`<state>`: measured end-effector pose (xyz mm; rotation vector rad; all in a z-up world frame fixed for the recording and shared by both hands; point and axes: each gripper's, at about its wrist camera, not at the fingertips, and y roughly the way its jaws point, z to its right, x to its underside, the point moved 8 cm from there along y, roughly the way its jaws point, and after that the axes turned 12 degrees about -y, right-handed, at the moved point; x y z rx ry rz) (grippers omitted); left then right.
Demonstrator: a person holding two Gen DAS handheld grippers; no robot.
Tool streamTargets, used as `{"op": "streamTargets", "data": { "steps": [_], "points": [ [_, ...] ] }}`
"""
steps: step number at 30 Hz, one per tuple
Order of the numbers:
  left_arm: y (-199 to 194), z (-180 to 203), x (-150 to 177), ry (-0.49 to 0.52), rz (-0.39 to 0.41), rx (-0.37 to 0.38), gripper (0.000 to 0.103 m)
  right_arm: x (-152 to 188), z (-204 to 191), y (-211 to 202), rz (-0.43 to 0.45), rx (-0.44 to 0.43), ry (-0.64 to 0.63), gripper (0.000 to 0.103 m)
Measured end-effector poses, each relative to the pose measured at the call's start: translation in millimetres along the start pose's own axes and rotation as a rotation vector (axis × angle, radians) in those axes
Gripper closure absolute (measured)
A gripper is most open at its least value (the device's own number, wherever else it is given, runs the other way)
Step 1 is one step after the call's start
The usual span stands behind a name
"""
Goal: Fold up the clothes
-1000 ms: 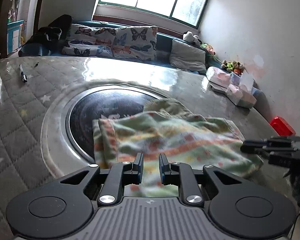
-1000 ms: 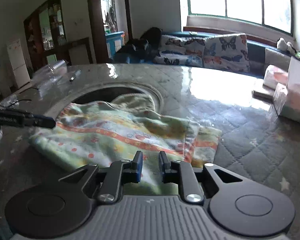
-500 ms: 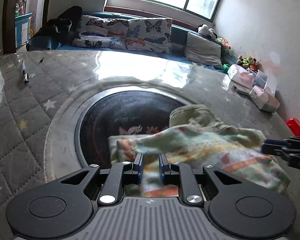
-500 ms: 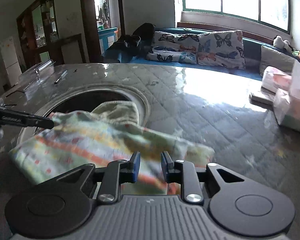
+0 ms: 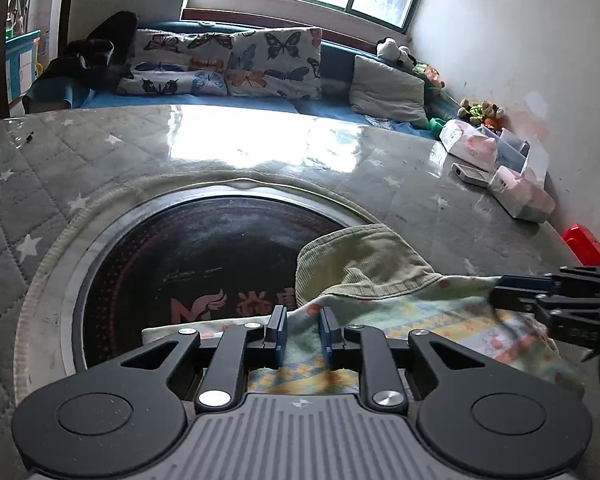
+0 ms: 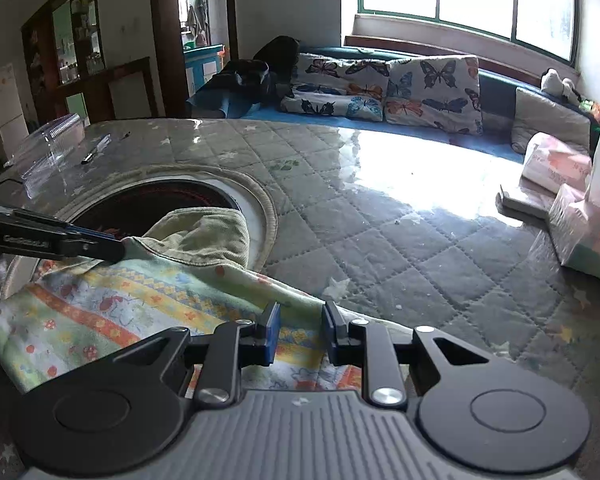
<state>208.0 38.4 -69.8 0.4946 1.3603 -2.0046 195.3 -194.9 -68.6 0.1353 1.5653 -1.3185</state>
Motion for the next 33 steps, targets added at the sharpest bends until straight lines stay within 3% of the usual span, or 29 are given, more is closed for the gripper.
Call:
{"op": "streamTargets", "data": {
  "steps": [3,13,21,24,33],
  "points": [
    [-13.1,0.2,-1.2,-0.002,0.022,0.002,0.081,-5.1,-10.1,-13.0,0.023,-0.014,-0.030,0.072],
    [-75.4,-19.3,18.1,-0.016,0.071,-0.035,0.054,-9.3,-93.7,-48.8,0.079,-0.169,-0.182,0.067],
    [-107.1,-29.0,63.1,0.003,0.086,-0.080,0.053,11.9,-151.9,-48.3,0.068,-0.221,-0.331,0.067],
    [-105.7,-36.0,72.9,0.045,0.098,-0.144,0.053,16.7,-160.0,-44.9,0.050,-0.210,-0.364,0.067],
    [-116.5,-51.1,65.6,-0.024,0.111,-0.138,0.053,-2.5,-176.0,-55.6,0.076,-0.233,-0.427,0.066]
  ]
}}
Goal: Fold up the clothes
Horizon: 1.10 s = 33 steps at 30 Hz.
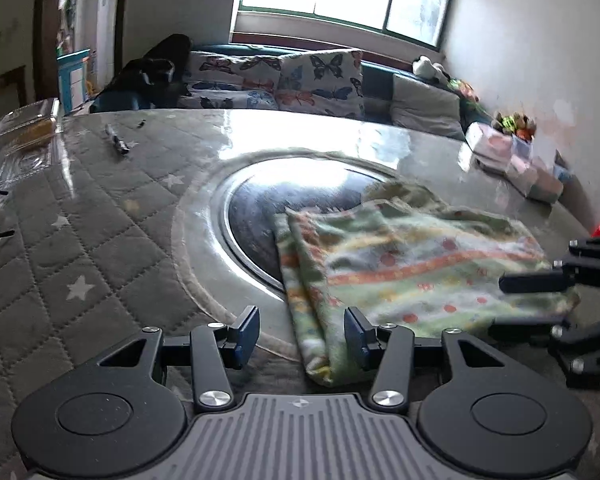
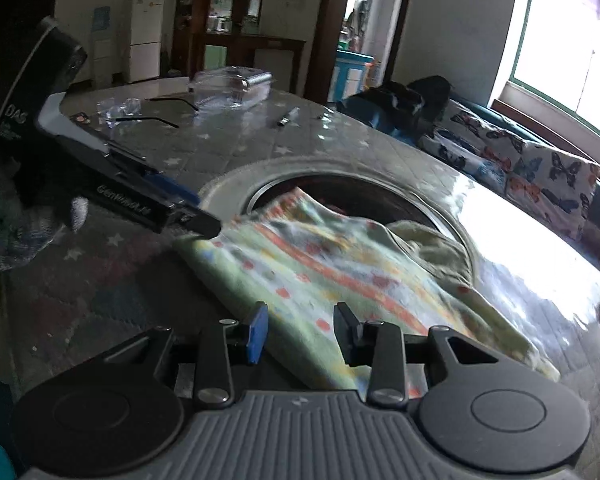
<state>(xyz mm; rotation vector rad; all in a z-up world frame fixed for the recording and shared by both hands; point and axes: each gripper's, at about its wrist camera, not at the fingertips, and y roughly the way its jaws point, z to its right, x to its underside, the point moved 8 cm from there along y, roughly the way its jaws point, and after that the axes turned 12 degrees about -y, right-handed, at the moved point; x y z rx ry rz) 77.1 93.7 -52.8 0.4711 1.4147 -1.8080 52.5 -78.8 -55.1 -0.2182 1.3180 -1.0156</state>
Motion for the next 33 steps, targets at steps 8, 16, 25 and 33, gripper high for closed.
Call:
{"op": "streamTargets", "data": {
  "steps": [8,16,25,33],
  "points": [
    [-2.6,-19.9,-14.6,-0.171,-0.025,0.032,0.043,-27.4,-37.7,23.2,0.016,-0.082,-0.122,0.064],
    [2.7,-23.9,-19.6,-0.312,-0.065,0.102,0.038,-38.7,-63.2,53.9,0.003,-0.111,-0.185,0.065],
    [8.9,-25.1,-21.8,-0.468,-0.092,0.152,0.032,-43.0,-43.4,43.9,0.047,-0.128,-0.055,0.091],
    [20.0,-16.0,-20.3,-0.604,-0.151,0.222,0.023,-48.2,-25.7,16.0,0.122,-0.121,0.036,0.093]
  ]
}}
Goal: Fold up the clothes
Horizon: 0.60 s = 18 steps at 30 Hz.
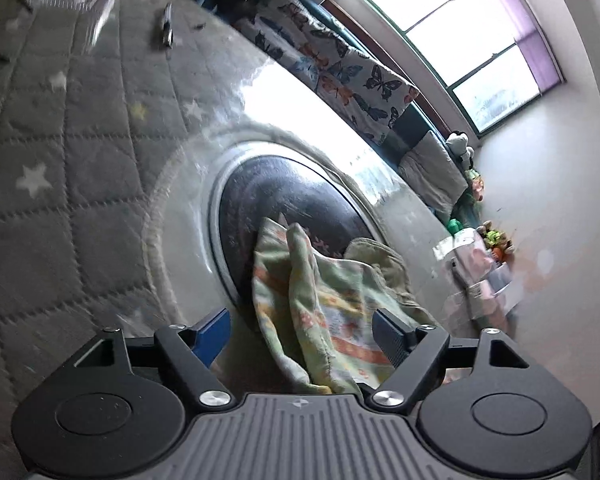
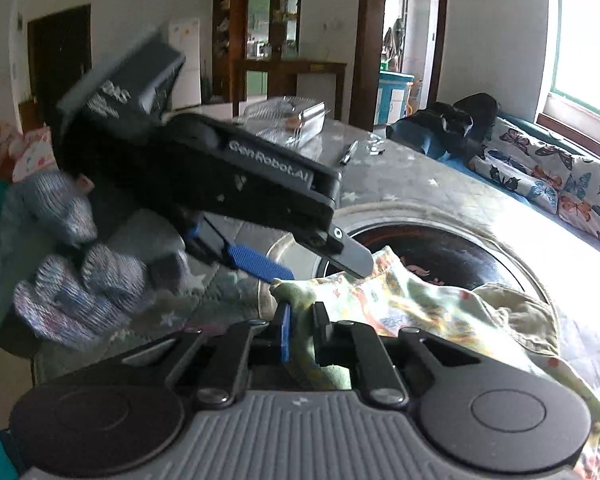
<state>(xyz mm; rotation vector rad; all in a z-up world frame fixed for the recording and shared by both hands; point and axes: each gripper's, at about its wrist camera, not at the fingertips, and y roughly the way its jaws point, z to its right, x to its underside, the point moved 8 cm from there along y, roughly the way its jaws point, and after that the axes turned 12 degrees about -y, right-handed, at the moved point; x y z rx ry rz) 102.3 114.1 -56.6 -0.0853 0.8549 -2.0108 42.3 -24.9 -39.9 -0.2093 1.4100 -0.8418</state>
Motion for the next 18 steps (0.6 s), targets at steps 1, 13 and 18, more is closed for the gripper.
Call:
{"op": "streamTargets", "data": {
  "steps": [1,13,18],
  "points": [
    [1.6,1.3,0.9,-0.010,-0.006,0.006,0.023,0.3,0.4,-3.0,0.004,-0.001,0.002,0.094],
    [21.6,5.4,7.0,-0.030,-0.046,-0.004,0.083,9.4,1.7,-20.8,0.017,-0.040,0.040,0.093],
    [29.1,5.8,9.1,-0.028,-0.058,-0.017,0.086,14.2,15.5,-34.9,0.022,-0.013,0.089,0.090]
  ]
}}
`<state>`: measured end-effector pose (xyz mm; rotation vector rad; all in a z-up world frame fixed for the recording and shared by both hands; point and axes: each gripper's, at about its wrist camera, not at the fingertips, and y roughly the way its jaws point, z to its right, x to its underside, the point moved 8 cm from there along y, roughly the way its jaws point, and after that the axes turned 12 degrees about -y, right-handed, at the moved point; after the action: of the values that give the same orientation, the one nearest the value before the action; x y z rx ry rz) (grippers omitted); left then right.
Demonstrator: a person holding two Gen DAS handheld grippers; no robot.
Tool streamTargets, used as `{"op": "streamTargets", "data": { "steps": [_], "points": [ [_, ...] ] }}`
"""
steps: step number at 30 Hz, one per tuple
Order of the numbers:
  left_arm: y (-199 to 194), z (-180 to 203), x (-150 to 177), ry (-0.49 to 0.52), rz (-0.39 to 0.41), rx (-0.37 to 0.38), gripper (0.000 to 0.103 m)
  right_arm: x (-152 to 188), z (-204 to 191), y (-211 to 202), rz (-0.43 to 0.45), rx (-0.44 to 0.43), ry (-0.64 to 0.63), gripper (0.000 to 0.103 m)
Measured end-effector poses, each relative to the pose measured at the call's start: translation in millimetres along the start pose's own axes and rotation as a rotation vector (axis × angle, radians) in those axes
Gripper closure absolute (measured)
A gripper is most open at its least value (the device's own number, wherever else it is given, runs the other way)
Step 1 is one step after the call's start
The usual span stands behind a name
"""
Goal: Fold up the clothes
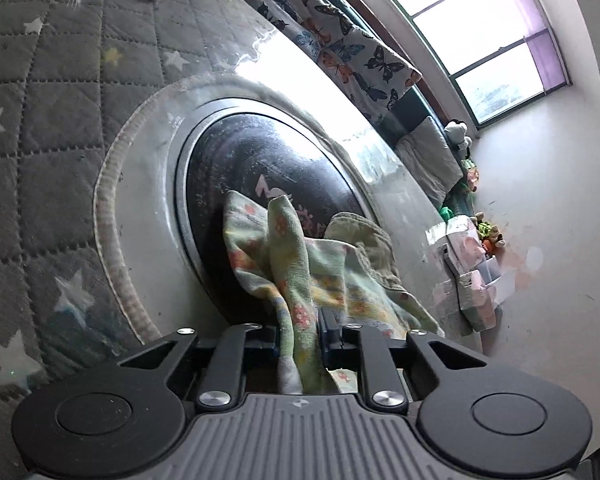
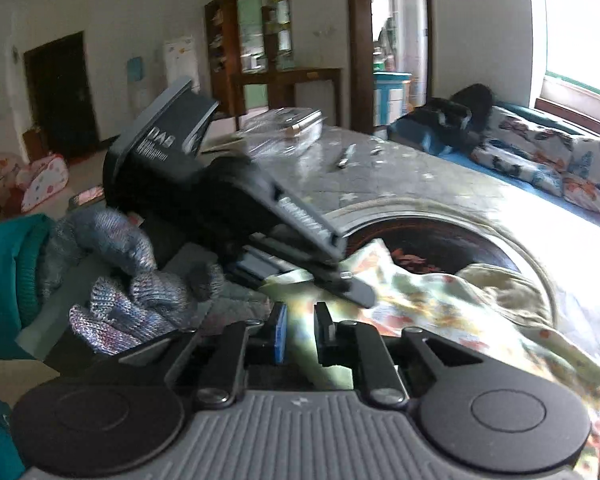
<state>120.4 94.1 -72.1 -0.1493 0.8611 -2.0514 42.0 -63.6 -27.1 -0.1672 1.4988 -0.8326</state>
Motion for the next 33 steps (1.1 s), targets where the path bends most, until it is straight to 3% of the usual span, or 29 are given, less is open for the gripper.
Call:
{"op": "streamTargets", "data": {
  "steps": [5,7,10,13,17,20,24,27,29,31,33],
  "points": [
    [2.0,-1.9,0.7,0.009,0.002,-0.013,0.086,16.5,39.0,-16.9,-0.032,0.123,0.058,0.080],
    [2.3,-2.6,0.8,0.010,0.002,-0.016,0.086,32.9,65.3,-22.9,-0.062,0.201,0.096,0.080],
    [2.4,-3.2,0.8,0.015,0.002,-0.021,0.086,60.3,108.0,-32.6,-0.114,0.325,0.175,0.068],
    [2.8,-3.7,0.4,0.020,0.002,-0.027,0.086,88.9,145.3,-47.7,-0.145,0.435,0.264,0.067],
    [4.4,-3.8,0.5,0.025,0.002,-0.037,0.086,122.1,180.6,-56.9,-0.150,0.490,0.409,0.062],
    [5.5,-3.1,0.6,0.036,0.001,-0.045,0.085,134.9,192.9,-58.2,-0.136,0.470,0.485,0.056],
    [5.8,-1.0,0.7,0.059,0.007,-0.052,0.085,136.0,191.2,-51.9,-0.123,0.452,0.502,0.055],
    [6.0,0.6,0.7,0.077,0.012,-0.057,0.085,131.0,185.8,-46.8,-0.122,0.447,0.487,0.061],
    [6.2,1.7,0.8,0.088,0.015,-0.060,0.086,126.8,181.8,-43.9,-0.120,0.440,0.484,0.080],
    [6.4,2.8,0.8,0.100,0.018,-0.063,0.086,123.6,178.7,-45.5,-0.112,0.445,0.477,0.091],
    [3.7,13.5,1.1,0.137,0.029,-0.054,0.088,120.4,175.6,-47.3,-0.104,0.450,0.470,0.093]
  ]
}}
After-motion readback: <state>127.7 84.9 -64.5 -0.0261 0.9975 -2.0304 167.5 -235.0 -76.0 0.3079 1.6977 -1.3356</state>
